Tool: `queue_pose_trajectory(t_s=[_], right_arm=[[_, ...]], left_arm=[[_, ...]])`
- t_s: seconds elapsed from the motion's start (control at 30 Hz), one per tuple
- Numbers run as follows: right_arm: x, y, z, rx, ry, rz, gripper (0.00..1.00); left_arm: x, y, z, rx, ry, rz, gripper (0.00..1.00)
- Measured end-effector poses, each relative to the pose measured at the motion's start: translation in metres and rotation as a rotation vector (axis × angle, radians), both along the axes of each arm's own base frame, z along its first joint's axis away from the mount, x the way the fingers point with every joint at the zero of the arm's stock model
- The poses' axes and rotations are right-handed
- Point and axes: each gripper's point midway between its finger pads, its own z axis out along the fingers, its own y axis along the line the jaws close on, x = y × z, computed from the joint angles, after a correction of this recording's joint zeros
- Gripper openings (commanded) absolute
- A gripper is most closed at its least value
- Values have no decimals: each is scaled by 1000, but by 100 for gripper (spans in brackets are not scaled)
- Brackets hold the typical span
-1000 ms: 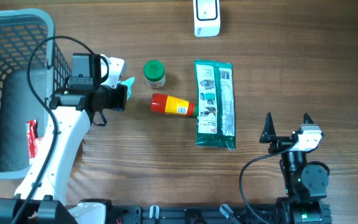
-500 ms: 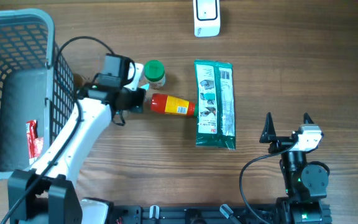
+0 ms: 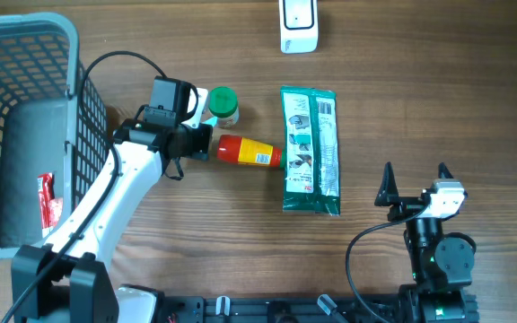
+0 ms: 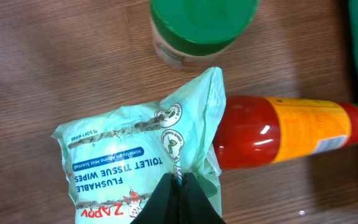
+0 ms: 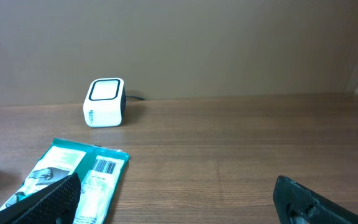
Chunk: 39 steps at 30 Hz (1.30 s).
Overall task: Scan the item barcode
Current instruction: 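Carry the wipes packet toward the white scanner with left gripper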
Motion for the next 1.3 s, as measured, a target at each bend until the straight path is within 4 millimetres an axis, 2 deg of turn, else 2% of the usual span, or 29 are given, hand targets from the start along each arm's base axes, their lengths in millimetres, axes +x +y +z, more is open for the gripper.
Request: queue_pose_trajectory(t_s=[0.2,0.4,0.53,0.67,0.83,0.9,1.0,1.1,1.2,1.3], right_arm=[[0,0,0,0,0,0,99],[0,0,0,0,0,0,100],[0,0,0,0,0,0,100],[0,0,0,0,0,0,100],[0,0,0,0,0,0,99],[0,0,0,0,0,0,100],[0,0,0,0,0,0,100],[0,0,0,0,0,0,100],[0,0,0,0,0,0,100],[0,0,0,0,0,0,100]], left_arm=[[-7,1,-1,-11,32,30,4],[-1,-7,6,-129,35,244,4],[-1,-53,36,-266,-44,348,4],[-11,-98,50,-345,-104,462,4],[-2,-129,72,-428,-201,498,4],[6,-133,70,-403,-192,520,4],[28,-147,68,-375,-185,537,4],[54,-161,76,-362,-215,545,4],[74,-167,79,-333,-241,565,4],[89,-170,66,-329,-235,613,4]])
